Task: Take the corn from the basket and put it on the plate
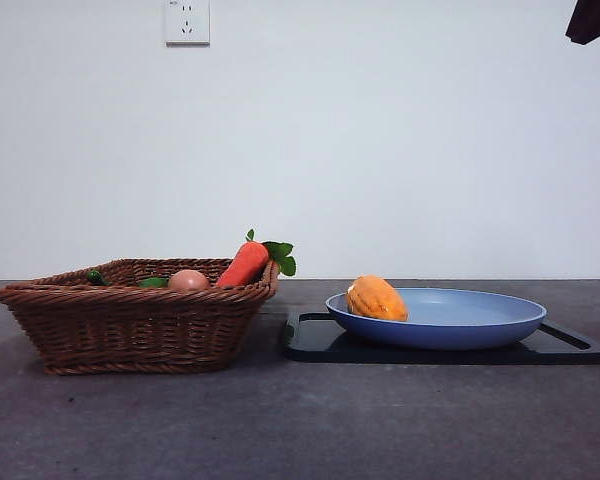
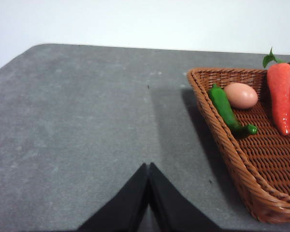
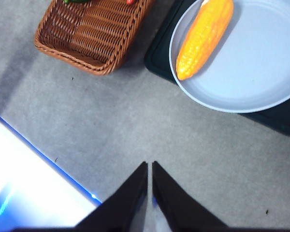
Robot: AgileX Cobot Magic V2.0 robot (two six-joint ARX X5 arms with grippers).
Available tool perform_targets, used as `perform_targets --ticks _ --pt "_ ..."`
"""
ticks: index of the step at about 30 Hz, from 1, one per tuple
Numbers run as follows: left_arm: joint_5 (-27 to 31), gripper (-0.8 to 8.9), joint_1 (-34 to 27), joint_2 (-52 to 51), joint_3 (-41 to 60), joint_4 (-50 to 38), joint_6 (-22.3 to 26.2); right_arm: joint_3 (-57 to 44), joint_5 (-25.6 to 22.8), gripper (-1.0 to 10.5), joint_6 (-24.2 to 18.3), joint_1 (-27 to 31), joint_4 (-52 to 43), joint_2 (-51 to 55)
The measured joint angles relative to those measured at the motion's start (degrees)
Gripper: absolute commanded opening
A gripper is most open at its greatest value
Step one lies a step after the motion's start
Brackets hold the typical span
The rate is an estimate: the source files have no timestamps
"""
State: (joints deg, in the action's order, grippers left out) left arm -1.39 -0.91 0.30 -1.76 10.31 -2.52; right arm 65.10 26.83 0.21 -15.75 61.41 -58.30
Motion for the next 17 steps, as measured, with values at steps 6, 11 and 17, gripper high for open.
perform_targets --ticks 6,11,17 --pt "0.00 0.04 0.00 0.00 0.00 0.00 -0.87 0.00 0.00 0.0 0.00 0.00 -1.53 0.00" --pt "0.00 0.04 0.00 0.00 0.00 0.00 -1.29 0.00 0.00 0.0 0.02 0.00 -3.32 0.00" --pt "0.00 0.04 0.00 0.00 0.00 0.02 -1.31 0.00 0.00 0.0 0.00 0.00 -5.62 0.00"
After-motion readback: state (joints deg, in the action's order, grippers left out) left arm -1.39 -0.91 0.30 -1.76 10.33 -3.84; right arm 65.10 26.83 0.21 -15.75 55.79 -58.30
